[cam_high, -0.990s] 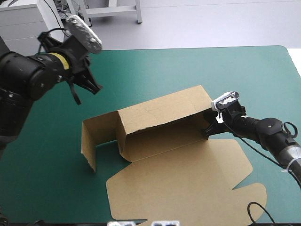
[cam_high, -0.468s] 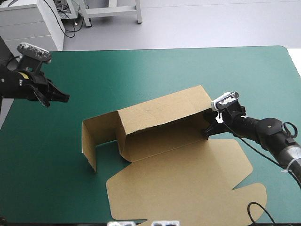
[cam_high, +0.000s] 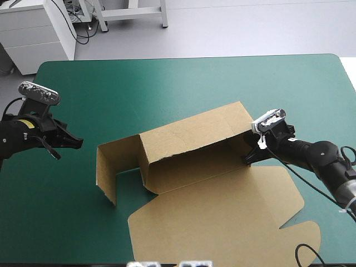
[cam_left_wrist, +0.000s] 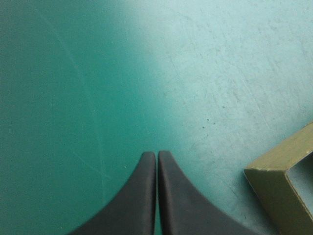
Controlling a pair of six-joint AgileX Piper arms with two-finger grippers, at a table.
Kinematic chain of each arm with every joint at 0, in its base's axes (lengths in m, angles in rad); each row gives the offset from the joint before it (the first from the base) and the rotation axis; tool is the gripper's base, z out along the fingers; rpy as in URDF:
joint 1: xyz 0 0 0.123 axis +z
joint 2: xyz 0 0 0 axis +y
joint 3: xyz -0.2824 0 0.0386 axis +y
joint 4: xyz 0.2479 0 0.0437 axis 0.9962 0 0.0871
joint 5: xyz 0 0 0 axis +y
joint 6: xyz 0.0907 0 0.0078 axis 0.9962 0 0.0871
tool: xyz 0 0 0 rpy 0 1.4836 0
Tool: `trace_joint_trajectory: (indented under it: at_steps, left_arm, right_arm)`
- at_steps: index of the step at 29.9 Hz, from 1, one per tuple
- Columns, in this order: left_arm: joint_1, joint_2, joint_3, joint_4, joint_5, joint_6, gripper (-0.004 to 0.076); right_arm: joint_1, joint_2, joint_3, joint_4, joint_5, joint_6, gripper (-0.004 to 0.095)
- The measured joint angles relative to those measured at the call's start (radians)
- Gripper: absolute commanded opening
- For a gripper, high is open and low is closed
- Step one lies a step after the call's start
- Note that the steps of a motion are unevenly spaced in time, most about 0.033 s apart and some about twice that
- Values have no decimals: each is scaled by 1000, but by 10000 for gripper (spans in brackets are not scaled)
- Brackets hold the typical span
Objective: Fold the box
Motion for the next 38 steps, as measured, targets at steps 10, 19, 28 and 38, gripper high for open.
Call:
trace_joint_trajectory:
  at_steps: [10,19,28,38]
  left_arm:
    - [0,0,1,0,-66,0,-8]
    - [0,0,1,0,-90,0,-8]
    - [0,0,1,0,-92,0,-8]
    - [0,0,1,-1,-109,0,-8]
  right_arm:
    - [0,-24,-238,-438,218,540,-15]
    - [0,129,-576,-689,583,872,-15]
    - [0,356,-744,-741,699,963,-15]
    - [0,564,-903,-740,716,1017,-15]
